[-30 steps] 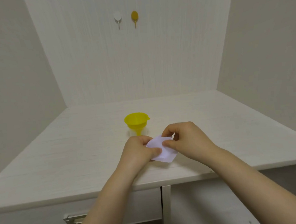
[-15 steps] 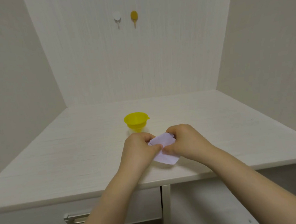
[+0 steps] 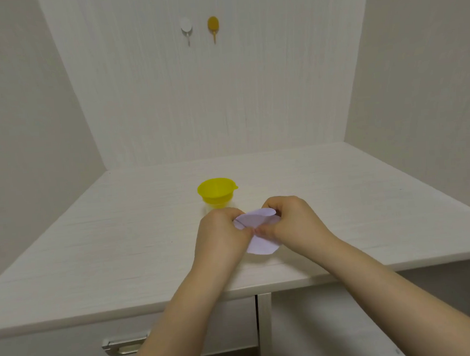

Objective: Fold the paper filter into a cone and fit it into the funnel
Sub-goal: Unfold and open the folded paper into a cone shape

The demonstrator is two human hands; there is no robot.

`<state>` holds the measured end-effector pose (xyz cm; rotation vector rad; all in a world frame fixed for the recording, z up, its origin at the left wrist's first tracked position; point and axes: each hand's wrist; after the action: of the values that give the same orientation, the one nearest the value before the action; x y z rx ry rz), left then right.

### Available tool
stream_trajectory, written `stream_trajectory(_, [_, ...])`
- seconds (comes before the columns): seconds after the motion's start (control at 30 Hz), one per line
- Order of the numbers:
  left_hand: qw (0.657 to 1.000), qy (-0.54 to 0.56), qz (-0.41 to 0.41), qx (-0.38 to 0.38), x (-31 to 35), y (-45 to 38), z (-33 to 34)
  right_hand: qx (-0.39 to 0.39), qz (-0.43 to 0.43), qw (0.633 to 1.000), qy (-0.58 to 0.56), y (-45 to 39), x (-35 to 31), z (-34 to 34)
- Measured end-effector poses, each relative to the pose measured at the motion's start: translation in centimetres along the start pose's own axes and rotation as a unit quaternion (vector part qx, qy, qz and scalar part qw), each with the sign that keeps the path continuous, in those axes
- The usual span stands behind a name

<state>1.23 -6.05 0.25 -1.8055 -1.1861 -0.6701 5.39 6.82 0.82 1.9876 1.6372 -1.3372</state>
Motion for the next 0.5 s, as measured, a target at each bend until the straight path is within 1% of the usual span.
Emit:
stream_trajectory(0.1, [1.0, -0.003, -0.004, 0.015, -0.18, -0.13, 0.21, -0.004, 0.001, 1.0, -0.018, 0.08, 0.08, 0.0])
stream_trajectory(0.23, [0.999, 0.008, -0.017, 0.044, -0.39, -0.09, 0.49, 0.016, 0.008, 0.999, -0.04, 0.28, 0.15, 0.17])
stream_trajectory(0.33, [0.999, 0.003, -0.017, 0.048, -0.57, -0.09, 0.59, 0.02, 0.023, 0.998, -0.056, 0.29, 0.23, 0.19])
stream_trajectory(0.5, [0.998, -0.002, -0.012, 0.057, -0.78, -0.02, 0.47, 0.005, 0.028, 0.997, -0.077, 0.32, 0.16, 0.16])
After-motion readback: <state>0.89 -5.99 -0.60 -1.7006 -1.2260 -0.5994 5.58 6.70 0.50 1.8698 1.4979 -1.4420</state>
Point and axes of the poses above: each hand's wrist, its own y-axis away from the middle knuckle, its own z-axis out of the palm, x = y × z, and after that the axes turned 8 degrees about x, right-handed
